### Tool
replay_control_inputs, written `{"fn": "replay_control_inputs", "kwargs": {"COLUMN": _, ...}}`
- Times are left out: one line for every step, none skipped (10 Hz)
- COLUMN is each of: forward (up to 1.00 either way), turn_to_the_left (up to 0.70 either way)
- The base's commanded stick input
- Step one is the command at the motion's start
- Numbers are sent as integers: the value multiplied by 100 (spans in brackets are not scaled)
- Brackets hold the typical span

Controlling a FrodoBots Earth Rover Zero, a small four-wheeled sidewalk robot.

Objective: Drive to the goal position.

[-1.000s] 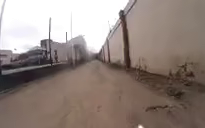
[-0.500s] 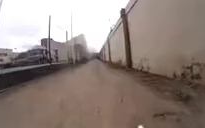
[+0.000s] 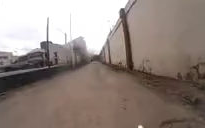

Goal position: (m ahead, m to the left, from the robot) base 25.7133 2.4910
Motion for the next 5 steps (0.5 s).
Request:
{"fn": "replay_control_inputs", "kwargs": {"forward": 30, "turn_to_the_left": 0}}
{"fn": "replay_control_inputs", "kwargs": {"forward": 30, "turn_to_the_left": 0}}
{"fn": "replay_control_inputs", "kwargs": {"forward": 30, "turn_to_the_left": 0}}
{"fn": "replay_control_inputs", "kwargs": {"forward": 30, "turn_to_the_left": 0}}
{"fn": "replay_control_inputs", "kwargs": {"forward": 30, "turn_to_the_left": 0}}
